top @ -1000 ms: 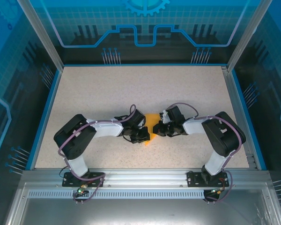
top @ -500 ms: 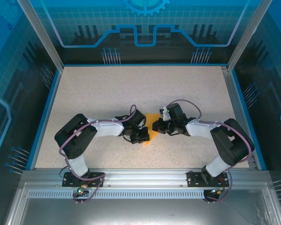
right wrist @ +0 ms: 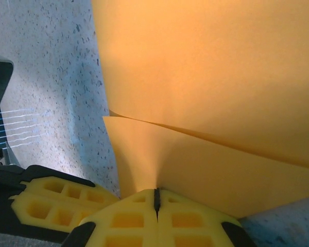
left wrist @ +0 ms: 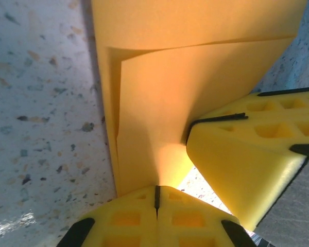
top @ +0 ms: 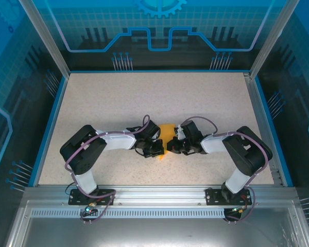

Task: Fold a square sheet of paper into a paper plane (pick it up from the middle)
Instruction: Third fold the triangle at the center of the table.

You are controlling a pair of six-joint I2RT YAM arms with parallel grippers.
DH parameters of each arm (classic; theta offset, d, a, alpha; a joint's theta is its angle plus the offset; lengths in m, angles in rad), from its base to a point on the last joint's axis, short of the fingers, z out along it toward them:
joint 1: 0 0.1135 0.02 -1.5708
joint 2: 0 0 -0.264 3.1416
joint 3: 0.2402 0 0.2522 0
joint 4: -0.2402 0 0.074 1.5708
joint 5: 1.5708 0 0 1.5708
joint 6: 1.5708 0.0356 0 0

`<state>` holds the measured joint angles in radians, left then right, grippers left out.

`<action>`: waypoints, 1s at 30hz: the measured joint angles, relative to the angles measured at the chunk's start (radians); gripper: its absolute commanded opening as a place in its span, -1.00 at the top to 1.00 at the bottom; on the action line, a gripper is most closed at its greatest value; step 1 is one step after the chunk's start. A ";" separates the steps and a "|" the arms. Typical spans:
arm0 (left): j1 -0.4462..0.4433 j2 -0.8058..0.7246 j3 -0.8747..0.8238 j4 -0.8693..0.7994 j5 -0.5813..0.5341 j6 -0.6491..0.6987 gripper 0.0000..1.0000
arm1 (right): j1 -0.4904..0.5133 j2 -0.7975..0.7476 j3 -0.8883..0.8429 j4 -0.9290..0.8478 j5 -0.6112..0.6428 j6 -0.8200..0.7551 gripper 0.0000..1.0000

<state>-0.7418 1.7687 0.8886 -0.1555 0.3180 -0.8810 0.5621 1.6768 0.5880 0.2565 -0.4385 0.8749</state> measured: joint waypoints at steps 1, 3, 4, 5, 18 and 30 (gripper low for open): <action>0.000 0.000 0.000 -0.001 0.000 0.000 0.91 | -0.003 0.002 0.000 0.002 -0.007 0.000 0.91; 0.000 -0.001 0.000 -0.001 -0.001 0.000 0.92 | -0.015 0.006 -0.002 0.007 -0.024 -0.001 0.90; 0.000 -0.001 0.000 -0.001 -0.002 0.001 0.92 | -0.022 0.007 -0.002 0.008 -0.030 -0.004 0.90; 0.000 -0.001 -0.001 0.000 -0.003 0.002 0.92 | -0.034 0.007 -0.003 0.009 -0.033 -0.007 0.90; -0.001 -0.005 -0.007 0.006 -0.008 0.021 0.93 | -0.237 0.006 -0.037 0.089 -0.055 -0.069 0.86; -0.001 -0.010 -0.006 -0.003 -0.018 0.068 0.91 | -0.159 -0.125 -0.030 0.046 -0.028 -0.085 0.84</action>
<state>-0.7429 1.7584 0.8822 -0.1585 0.2996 -0.8131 0.4034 1.5520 0.5583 0.3027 -0.4667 0.7902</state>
